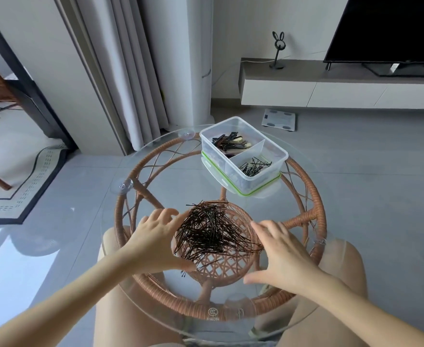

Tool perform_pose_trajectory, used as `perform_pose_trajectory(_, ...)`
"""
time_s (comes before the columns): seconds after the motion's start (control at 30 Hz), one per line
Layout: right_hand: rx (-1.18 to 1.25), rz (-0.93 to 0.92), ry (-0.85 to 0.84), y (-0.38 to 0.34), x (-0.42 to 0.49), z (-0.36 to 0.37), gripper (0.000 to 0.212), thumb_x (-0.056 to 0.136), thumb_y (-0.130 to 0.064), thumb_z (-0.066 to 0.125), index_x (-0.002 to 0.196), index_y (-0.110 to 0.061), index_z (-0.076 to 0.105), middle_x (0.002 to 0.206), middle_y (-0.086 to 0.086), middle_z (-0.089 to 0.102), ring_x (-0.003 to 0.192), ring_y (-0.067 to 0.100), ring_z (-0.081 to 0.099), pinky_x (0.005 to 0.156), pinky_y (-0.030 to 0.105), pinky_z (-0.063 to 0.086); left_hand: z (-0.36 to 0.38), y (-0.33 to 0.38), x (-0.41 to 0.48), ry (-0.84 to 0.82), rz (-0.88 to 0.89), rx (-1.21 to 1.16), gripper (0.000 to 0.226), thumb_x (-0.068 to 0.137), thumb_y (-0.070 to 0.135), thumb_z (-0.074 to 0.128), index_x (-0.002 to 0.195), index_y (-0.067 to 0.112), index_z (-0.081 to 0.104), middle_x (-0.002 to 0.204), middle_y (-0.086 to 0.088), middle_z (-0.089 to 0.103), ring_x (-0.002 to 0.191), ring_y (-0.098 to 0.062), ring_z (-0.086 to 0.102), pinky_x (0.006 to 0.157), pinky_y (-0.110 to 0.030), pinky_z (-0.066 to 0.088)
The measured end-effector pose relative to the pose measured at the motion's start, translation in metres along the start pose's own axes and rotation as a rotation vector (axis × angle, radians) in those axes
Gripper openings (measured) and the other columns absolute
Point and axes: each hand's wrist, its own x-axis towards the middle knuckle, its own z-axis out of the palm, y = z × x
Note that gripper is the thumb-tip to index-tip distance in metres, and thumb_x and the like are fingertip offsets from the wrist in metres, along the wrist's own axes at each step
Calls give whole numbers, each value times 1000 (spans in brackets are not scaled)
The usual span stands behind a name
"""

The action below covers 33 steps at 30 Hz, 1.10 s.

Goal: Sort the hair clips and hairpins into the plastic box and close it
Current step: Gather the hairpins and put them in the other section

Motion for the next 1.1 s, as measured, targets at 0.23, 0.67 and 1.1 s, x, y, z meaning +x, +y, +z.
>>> perform_pose_trajectory(0.23,61,-24,51,-33,29,4,101,65,-57,70,143,-16,20,133,7,40,121,24,39,101,34,36,7,34,9,71,-13,-38,110,60,67,68,146,23,16,124,-2,44,114,-18,41,100,-30,39)
perform_pose_trajectory(0.67,388,39,272,-41,34,-6,37,79,-15,70,114,-5,63,111,10,69,102,20,64,92,23,45,-21,39,13,181,-70,-292,35,82,24,67,116,19,64,97,-1,73,87,-14,67,82,-22,52)
perform_pose_trajectory(1.1,700,72,288,-17,34,-76,14,72,-10,76,85,-14,73,64,-13,66,47,-5,57,51,7,43,-85,26,27,222,-192,-565,24,69,22,79,93,19,75,64,17,66,54,10,62,51,3,42)
